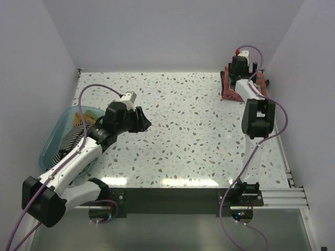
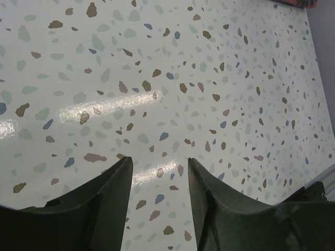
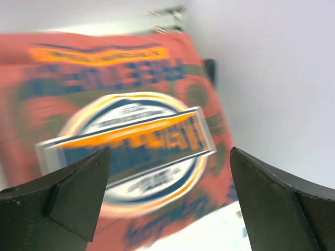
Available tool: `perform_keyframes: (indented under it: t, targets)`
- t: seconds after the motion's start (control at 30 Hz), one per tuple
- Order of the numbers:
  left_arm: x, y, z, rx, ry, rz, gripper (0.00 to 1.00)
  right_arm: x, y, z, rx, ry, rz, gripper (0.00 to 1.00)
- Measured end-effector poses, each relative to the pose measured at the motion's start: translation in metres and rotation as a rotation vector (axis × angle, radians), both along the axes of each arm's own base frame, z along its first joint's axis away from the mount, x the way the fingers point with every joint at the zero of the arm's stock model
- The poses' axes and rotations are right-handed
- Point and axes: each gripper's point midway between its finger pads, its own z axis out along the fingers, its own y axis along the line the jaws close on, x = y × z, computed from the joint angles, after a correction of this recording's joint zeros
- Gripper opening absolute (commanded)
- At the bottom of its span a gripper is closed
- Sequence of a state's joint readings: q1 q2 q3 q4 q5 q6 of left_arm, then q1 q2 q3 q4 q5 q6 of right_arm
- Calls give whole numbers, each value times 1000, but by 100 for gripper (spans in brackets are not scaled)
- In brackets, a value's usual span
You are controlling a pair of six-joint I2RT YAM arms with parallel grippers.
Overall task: Fold and stack the tank tops
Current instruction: Neatly place the folded tank top to the corner, then grab the tank top from the pile
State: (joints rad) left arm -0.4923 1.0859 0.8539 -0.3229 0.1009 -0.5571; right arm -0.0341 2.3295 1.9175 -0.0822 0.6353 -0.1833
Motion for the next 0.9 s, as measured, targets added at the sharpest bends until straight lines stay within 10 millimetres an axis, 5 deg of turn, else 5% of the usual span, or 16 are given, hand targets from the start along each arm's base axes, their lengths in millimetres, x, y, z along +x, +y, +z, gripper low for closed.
perform_keyframes:
  t: [0.2,0.3,0.5,0.67,0.9]
  targets:
    - [7,11,0,-7,14,82,53,-18,106,46,194,-137,163,99]
    - [17,33,-1,7,32,204,53,-41,157,58,303,-161,246,99]
    - [40,129,-10,92,102,657,59,-130,261,54,526,-110,419,99]
    - [25,201,-30,217,199,1011,68,-217,343,36,688,1,617,99]
    - [-12,293,-43,296,288,1403,77,-274,382,7,770,156,731,99]
